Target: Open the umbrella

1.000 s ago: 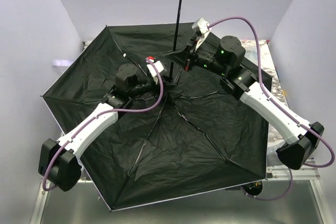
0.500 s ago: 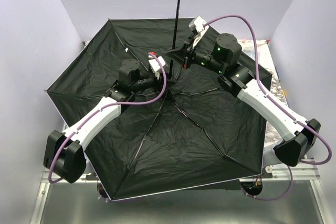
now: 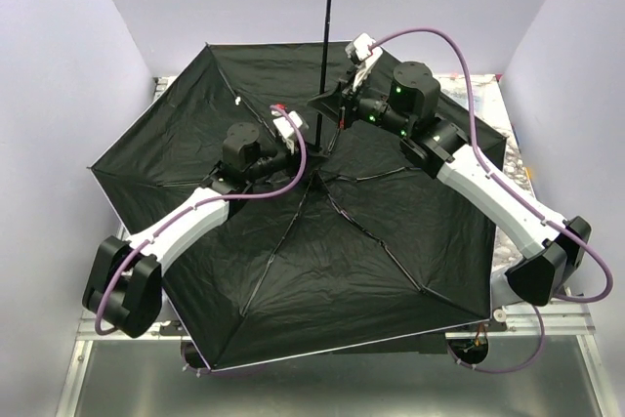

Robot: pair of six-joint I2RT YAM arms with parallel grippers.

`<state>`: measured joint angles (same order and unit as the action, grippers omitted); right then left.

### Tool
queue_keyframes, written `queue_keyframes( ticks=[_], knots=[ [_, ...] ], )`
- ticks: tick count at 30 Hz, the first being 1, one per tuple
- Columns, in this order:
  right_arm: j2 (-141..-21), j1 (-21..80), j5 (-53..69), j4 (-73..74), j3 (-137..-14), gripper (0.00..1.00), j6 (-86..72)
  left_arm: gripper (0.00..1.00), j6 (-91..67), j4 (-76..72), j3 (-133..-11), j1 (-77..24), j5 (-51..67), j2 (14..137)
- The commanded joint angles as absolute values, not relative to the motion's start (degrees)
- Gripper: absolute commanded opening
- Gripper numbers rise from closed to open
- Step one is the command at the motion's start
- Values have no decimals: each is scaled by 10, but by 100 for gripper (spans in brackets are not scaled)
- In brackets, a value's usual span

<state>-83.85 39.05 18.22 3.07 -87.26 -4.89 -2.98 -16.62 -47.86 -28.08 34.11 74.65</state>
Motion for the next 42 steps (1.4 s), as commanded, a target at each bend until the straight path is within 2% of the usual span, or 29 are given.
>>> queue_keyframes(
  ticks=[1,9,10,13,22,24,27,32,36,42],
  knots=[
    [-796,378,135,-226,-968,0,-32,35,-53,6,-404,-300,332,810],
    [-799,374,141,-231,-973,0,-26,30,-75,9,-391,-322,332,847],
    [-799,374,144,-228,-973,0,-24,26,-75,10,-391,-321,334,847],
    [-795,374,161,-212,-965,0,-23,0,-71,-4,-397,-317,343,820],
    [-738,373,224,-185,-815,0,-40,0,-57,-18,-519,-310,338,740],
    [-726,374,230,-176,-787,11,-44,0,-61,-14,-543,-305,344,732],
    [-706,374,236,-163,-752,34,-42,0,-62,-1,-583,-299,346,724],
    [-670,373,230,-134,-713,65,-30,0,-37,26,-655,-284,338,714],
    [-645,374,206,-103,-691,73,-14,0,12,49,-712,-274,322,711],
    [-630,374,172,-73,-683,73,-8,0,41,56,-734,-263,326,713]
  ],
)
